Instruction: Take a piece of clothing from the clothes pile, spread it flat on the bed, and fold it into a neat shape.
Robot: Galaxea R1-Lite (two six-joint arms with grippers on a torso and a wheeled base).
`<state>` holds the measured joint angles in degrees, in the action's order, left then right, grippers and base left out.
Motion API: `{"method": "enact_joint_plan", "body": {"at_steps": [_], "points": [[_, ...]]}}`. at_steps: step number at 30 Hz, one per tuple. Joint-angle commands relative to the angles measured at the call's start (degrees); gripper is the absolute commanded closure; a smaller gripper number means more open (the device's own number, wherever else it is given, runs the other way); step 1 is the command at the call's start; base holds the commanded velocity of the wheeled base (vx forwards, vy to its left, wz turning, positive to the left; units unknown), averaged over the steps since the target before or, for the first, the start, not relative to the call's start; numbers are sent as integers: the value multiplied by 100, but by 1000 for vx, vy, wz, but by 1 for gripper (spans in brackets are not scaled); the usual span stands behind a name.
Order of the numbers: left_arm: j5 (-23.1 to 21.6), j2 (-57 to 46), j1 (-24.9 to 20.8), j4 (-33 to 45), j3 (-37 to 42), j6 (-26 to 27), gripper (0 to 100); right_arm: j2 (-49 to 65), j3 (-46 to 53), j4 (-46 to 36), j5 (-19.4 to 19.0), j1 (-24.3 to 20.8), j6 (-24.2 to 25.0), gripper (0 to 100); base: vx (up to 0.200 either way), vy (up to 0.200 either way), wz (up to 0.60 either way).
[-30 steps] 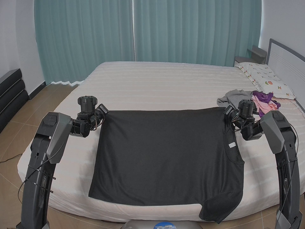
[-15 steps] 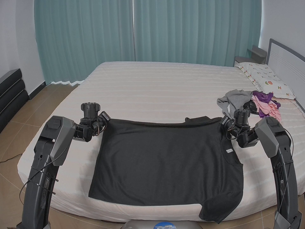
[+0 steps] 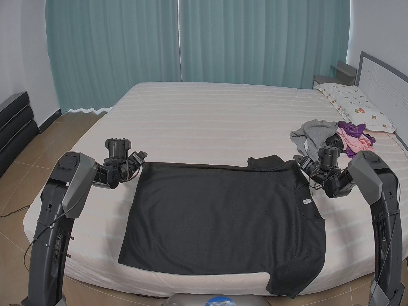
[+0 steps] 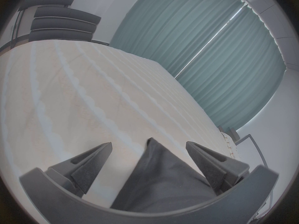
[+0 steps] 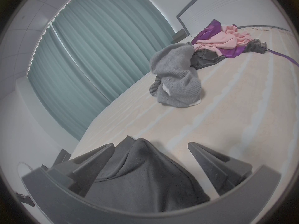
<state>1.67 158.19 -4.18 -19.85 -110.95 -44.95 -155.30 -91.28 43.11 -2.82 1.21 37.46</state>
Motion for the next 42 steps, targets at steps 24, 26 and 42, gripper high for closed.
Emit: {"method": "enact_joint_plan", "body": {"at_steps": [24, 26, 42], "points": [[-1556, -4393, 339, -2120, 8054, -84, 0, 3603, 7045, 1727, -1336, 20, 358, 0, 0, 0, 0], [-1679, -4402, 321, -2322, 8432, -93, 0, 3550, 7212, 1921, -1318, 11, 385, 0, 0, 0, 0], [-1345, -3786, -329, -3324, 9592, -32, 0, 3383, 7933, 2448, -1344, -217, 560, 0, 0, 0, 0]]}}
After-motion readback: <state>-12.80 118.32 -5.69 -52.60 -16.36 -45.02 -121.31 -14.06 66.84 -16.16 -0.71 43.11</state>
